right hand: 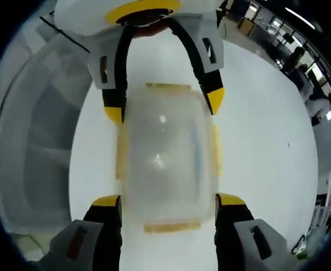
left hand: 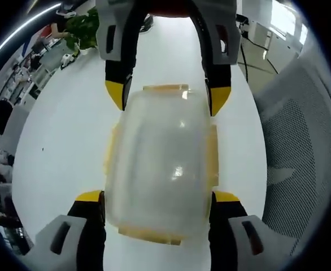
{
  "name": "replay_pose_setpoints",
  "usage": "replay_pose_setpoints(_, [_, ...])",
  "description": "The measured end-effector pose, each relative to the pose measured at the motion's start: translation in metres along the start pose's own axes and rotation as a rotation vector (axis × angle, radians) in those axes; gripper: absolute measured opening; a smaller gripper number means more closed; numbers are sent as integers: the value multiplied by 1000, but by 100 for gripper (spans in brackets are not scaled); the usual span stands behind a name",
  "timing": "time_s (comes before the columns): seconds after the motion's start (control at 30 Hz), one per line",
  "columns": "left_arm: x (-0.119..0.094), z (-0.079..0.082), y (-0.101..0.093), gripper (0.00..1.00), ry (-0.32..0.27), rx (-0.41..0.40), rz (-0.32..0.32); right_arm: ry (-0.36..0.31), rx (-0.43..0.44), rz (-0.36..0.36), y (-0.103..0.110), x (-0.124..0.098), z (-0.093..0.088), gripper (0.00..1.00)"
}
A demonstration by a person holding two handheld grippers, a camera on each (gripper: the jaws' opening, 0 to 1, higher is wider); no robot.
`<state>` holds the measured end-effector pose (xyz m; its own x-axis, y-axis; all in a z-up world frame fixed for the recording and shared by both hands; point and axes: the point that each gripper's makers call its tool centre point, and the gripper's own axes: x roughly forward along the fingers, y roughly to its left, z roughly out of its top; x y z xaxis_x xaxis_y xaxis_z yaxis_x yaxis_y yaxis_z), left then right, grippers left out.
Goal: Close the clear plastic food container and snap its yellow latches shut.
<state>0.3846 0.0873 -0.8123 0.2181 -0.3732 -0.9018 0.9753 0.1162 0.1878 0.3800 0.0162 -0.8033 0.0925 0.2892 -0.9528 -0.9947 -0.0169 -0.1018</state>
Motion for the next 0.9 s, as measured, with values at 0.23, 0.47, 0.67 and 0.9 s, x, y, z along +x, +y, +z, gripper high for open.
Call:
replay_pose_setpoints(0.23, [-6,-16,2,75,7,-1,3,5,0,-2,0,5,17,66])
replay_pose_setpoints(0.47, [-11,-30,3,75,4,-7,6,7,-1,-5,0,10,31,66])
replay_pose_setpoints(0.67, [-16,-40,4,75,11,-6,7,7,3,-10,0,13,41,66])
replay_pose_setpoints(0.9, [-17,-46,6,76,11,-7,4,3,2,-14,-2,16,48,66])
